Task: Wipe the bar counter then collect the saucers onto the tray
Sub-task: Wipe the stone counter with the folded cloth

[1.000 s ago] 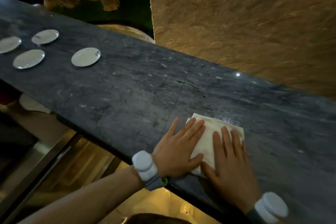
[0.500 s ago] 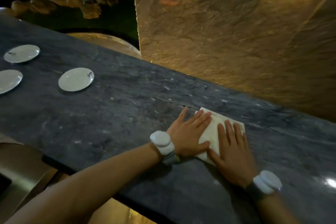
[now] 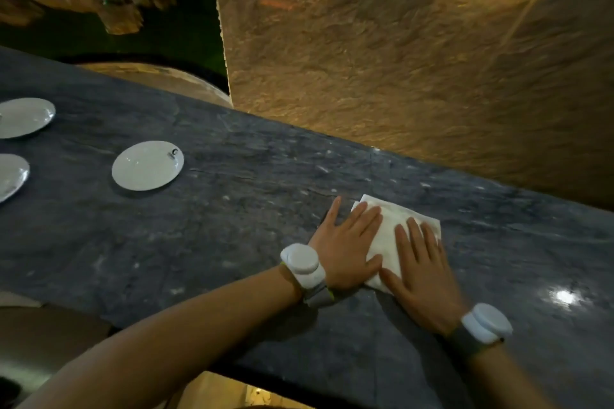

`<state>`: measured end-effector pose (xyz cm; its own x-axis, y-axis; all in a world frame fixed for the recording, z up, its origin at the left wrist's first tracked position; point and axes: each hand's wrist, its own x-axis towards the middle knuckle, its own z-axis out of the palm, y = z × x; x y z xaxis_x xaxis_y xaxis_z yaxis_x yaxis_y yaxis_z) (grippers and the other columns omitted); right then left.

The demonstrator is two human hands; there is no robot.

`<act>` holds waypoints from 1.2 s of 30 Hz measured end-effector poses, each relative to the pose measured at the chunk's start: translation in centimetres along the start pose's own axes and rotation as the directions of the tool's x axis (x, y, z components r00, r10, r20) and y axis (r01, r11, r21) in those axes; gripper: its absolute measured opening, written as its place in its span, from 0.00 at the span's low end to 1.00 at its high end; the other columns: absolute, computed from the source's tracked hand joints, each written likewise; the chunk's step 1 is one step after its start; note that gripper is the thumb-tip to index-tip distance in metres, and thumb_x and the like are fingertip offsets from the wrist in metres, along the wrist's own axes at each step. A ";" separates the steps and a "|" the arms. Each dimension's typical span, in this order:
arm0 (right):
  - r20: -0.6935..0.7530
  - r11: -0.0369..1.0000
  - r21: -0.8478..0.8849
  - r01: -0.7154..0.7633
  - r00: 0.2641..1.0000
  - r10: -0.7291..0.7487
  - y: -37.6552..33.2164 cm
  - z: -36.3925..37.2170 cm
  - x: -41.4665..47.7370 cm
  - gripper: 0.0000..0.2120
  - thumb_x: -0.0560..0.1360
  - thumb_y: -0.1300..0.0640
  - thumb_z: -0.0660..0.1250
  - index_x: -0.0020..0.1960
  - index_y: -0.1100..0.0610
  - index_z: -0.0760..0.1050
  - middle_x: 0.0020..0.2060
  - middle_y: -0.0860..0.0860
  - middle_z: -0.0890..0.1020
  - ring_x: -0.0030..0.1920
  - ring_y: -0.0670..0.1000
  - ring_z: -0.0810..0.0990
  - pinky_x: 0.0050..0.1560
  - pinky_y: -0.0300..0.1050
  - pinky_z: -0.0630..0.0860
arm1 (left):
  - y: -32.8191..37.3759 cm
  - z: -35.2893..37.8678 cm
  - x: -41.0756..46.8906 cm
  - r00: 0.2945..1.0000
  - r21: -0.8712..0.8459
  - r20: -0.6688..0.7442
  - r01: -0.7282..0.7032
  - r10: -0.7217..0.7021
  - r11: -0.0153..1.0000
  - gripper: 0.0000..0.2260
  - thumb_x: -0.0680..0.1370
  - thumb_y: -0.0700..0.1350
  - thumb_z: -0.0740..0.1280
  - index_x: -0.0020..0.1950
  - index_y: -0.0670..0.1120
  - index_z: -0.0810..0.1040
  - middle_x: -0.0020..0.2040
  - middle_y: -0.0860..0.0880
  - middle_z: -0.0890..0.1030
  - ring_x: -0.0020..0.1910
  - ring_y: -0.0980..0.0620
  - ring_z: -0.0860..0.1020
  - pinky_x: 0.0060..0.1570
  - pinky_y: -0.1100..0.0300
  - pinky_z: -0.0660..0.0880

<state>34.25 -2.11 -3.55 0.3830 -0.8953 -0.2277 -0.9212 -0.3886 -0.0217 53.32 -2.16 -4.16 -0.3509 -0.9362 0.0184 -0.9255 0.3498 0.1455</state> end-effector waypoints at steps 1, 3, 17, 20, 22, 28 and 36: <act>0.014 1.000 0.000 0.006 1.000 -0.006 -0.9 0.2 -0.9 0.44 0.67 0.27 0.26 0.74 0.52 0.26 0.76 0.55 0.32 0.76 0.56 0.30 0.76 0.57 0.37 | 0.0 -0.1 -1.5 1.000 -0.022 -0.007 0.004 -0.004 1.000 0.34 0.77 0.65 0.44 0.78 0.46 0.51 0.79 0.47 0.54 0.78 0.48 0.49 0.71 0.41 0.30; 0.015 0.999 -0.013 0.030 0.999 -0.030 -2.4 0.5 -2.8 0.44 0.69 0.27 0.28 0.76 0.54 0.29 0.77 0.57 0.34 0.76 0.58 0.32 0.76 0.58 0.39 | 0.4 -0.4 -4.3 0.999 -0.039 -0.037 0.006 -0.007 0.999 0.33 0.78 0.64 0.47 0.77 0.45 0.55 0.78 0.46 0.59 0.77 0.47 0.55 0.72 0.40 0.37; -0.008 0.998 -0.063 0.029 1.000 -0.029 -6.7 0.8 -3.4 0.42 0.73 0.29 0.34 0.77 0.57 0.37 0.78 0.60 0.46 0.77 0.62 0.43 0.75 0.59 0.43 | -3.0 -1.0 -6.9 0.996 -0.062 0.055 -0.062 0.065 0.996 0.36 0.75 0.64 0.48 0.78 0.46 0.50 0.79 0.48 0.51 0.78 0.50 0.46 0.73 0.39 0.36; -0.048 0.999 -0.017 -0.044 0.998 0.043 -7.3 0.3 0.2 0.44 0.72 0.28 0.34 0.77 0.55 0.35 0.78 0.58 0.43 0.78 0.60 0.41 0.75 0.57 0.40 | -5.7 -1.2 -3.8 0.993 -0.045 0.090 -0.069 0.073 0.997 0.36 0.76 0.65 0.49 0.78 0.48 0.47 0.80 0.50 0.48 0.78 0.51 0.45 0.72 0.41 0.34; -0.077 0.997 0.000 -0.073 0.994 0.073 -7.8 -0.1 3.1 0.42 0.74 0.31 0.43 0.79 0.57 0.40 0.79 0.59 0.46 0.78 0.62 0.43 0.76 0.60 0.43 | -7.9 -1.6 -1.8 0.993 -0.017 0.102 -0.062 0.063 0.998 0.36 0.76 0.65 0.50 0.79 0.49 0.47 0.80 0.52 0.48 0.78 0.52 0.44 0.72 0.41 0.34; -0.090 0.997 0.007 -0.077 0.993 0.077 -9.3 -0.1 7.3 0.44 0.72 0.30 0.39 0.78 0.55 0.39 0.79 0.58 0.43 0.77 0.63 0.42 0.75 0.61 0.42 | -12.1 -2.3 -0.3 0.990 0.026 0.122 -0.070 0.067 0.997 0.35 0.77 0.66 0.46 0.79 0.50 0.44 0.80 0.53 0.46 0.78 0.52 0.44 0.73 0.39 0.35; -0.084 0.998 0.058 -0.013 0.996 0.018 -11.9 -0.1 3.7 0.43 0.72 0.31 0.37 0.78 0.56 0.39 0.79 0.57 0.43 0.78 0.61 0.40 0.75 0.59 0.41 | -10.9 -2.7 -5.5 0.996 0.012 0.087 -0.003 0.002 1.000 0.33 0.78 0.64 0.44 0.79 0.49 0.46 0.80 0.52 0.48 0.78 0.51 0.44 0.74 0.40 0.37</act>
<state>46.62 -0.81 -4.06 0.3711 -0.9171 -0.1457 -0.9285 -0.3638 -0.0747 65.68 -0.91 -3.20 -0.3636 -0.9291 -0.0673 -0.9261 0.3527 0.1337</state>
